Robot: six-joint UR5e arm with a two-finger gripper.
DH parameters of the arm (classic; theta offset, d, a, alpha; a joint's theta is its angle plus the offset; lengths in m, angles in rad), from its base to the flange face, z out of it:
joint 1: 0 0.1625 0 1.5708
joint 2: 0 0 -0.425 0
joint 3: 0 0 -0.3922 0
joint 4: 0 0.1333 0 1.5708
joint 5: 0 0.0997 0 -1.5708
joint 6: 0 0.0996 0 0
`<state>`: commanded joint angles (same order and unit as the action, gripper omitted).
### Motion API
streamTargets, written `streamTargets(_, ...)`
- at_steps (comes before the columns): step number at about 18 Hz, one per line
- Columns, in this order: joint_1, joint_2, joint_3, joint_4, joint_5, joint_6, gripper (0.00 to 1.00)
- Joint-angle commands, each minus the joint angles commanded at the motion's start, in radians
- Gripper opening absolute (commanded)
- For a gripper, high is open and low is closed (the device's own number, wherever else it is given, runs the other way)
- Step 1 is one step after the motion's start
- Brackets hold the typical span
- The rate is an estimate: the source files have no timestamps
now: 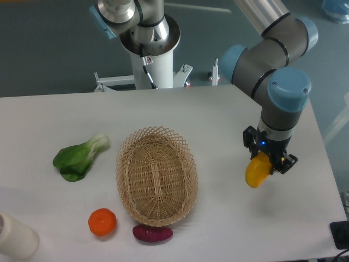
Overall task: Place the mango on the table
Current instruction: 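Carry the yellow mango with the gripper and lower it onto the table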
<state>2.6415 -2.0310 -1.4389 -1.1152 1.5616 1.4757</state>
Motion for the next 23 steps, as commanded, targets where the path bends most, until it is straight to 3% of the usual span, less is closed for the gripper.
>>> streamTargets(11,0.002,0.002,-0.015,0.012,0.006,0.034,0.65)
streamTargets(18,0.023,0.031,-0.098,0.018,0.005,0.127,0.65)
streamTargets(20,0.029,0.046,-0.145,0.049,0.005,0.173,0.65)
streamTargets(23,0.029,0.066,-0.26,0.179,0.008,0.224,0.65)
